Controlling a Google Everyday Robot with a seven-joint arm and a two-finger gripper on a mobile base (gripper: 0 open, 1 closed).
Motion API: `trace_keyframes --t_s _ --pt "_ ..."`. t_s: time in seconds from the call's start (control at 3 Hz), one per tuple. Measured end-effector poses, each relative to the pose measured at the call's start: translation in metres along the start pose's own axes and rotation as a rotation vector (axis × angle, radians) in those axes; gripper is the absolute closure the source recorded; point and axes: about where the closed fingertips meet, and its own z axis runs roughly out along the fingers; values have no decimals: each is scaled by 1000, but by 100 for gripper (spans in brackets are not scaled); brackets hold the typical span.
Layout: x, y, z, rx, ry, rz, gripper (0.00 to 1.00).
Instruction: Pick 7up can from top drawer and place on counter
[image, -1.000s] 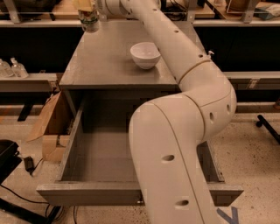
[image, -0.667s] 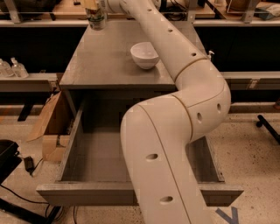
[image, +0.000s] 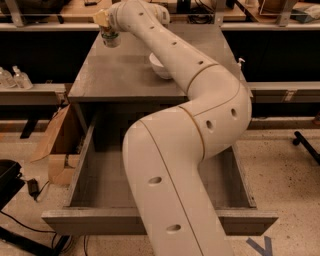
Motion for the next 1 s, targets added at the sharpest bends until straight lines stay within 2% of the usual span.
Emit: trace_keyframes --t_s 0.67,1.0 --pt "61 24 13 50 50 52 100" --pt "81 23 12 57 85 57 82"
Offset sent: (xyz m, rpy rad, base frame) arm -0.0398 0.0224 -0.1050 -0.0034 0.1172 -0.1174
